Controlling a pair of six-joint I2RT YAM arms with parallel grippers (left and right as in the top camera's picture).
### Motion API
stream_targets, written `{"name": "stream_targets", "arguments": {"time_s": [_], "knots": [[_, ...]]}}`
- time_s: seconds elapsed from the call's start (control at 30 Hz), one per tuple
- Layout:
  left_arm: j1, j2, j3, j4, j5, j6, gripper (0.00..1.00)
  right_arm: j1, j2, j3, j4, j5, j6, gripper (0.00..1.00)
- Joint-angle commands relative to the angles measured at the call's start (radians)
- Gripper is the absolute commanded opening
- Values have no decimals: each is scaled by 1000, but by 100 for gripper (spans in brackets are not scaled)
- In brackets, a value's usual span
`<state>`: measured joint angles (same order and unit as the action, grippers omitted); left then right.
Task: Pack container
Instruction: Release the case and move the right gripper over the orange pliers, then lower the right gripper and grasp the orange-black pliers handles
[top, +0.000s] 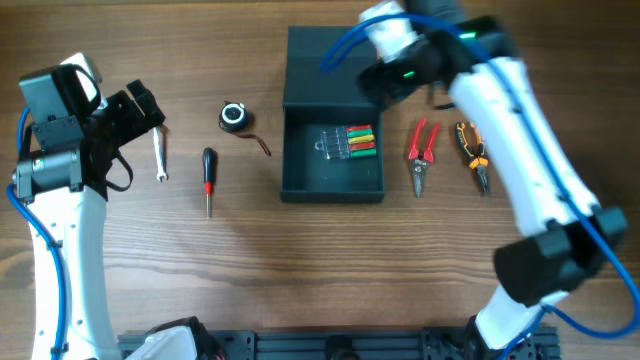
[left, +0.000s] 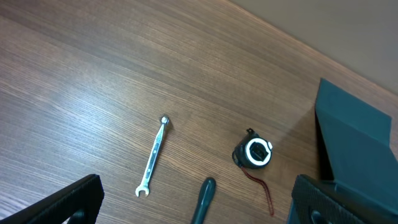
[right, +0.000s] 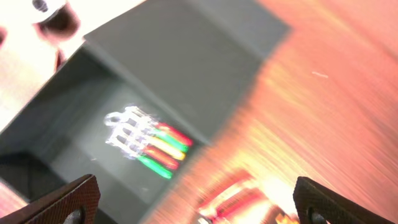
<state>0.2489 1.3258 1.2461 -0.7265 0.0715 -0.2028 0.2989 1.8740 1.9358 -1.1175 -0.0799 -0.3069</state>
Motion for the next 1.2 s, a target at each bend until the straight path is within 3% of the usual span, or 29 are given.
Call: {"name": "stream_targets", "arguments": {"time_s": [0.0, 0.07, 0.23, 0.43, 0.57, 0.93, 1.0, 1.17], "knots": [[6, 5, 24, 0, -10, 16, 100, -175, 1, -14, -40, 47, 164, 100], [6, 5, 24, 0, -10, 16, 100, -289, 2, -67, -30, 19, 235, 100], [6, 5, 24, 0, -10, 16, 100, -474, 2, -305, 37, -144, 235, 95], [6, 5, 24, 0, -10, 16, 100, -473, 2, -575, 170, -119, 228, 83], [6, 5, 24, 0, -10, 16, 100, -473, 2, -682, 232, -93, 227, 82], [6, 5, 24, 0, -10, 16, 100, -473, 2, -772, 367, -21, 175, 76], [6, 5, 24, 0, -10, 16, 100, -473, 2, -778, 390, -7, 172, 68], [6, 5, 24, 0, -10, 16, 100, -473, 2, -832, 442, -6, 148, 68]]}}
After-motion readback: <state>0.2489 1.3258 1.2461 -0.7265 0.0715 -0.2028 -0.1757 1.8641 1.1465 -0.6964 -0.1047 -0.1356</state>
